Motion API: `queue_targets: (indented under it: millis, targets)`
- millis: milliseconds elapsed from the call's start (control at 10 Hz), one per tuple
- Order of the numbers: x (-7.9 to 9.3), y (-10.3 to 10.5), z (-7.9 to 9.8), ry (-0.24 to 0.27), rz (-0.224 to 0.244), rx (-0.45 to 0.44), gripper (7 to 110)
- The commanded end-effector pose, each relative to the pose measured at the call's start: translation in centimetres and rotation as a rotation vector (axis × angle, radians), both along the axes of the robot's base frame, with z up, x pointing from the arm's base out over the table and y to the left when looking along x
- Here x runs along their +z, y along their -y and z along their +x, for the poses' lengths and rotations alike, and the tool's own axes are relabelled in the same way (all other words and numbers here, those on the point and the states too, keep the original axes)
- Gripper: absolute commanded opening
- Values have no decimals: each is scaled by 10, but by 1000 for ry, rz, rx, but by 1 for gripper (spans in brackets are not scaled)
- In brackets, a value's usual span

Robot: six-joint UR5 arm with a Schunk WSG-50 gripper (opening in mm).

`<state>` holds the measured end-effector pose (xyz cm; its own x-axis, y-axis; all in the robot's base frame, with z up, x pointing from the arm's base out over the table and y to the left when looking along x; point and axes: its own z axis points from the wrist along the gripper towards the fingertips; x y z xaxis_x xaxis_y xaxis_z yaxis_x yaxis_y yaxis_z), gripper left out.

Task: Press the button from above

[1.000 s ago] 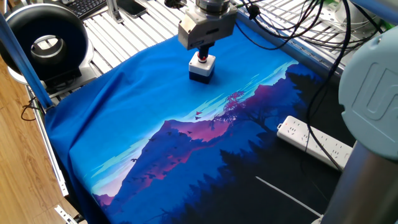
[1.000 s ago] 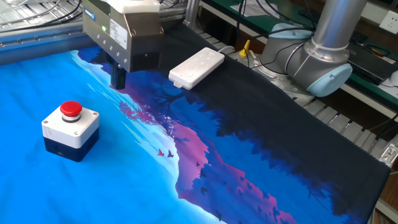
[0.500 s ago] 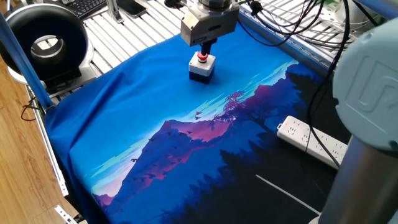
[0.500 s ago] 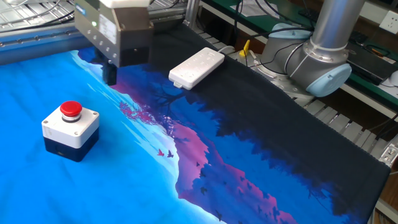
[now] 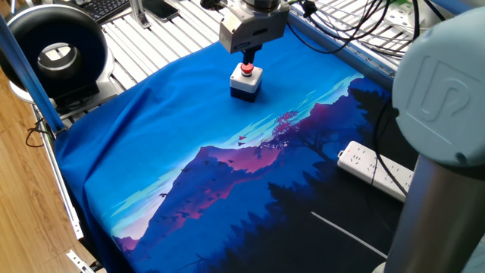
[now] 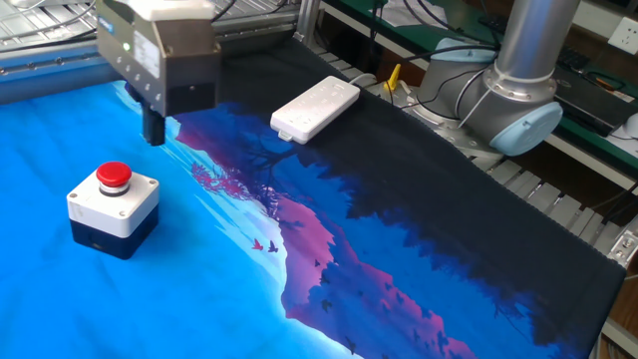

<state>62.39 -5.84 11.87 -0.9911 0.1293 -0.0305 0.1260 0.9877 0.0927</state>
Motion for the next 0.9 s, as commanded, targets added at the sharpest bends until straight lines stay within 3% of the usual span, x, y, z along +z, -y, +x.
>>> queue_targets:
  millis: [0,300,600,800]
  targets:
    - [-5,13,6,6,-7,21,7]
    - [-14,29,16,32,-58,49,7]
    - [-18,27,22,45,-53,36,7]
    - [-19,29,25,48,-73,43,7]
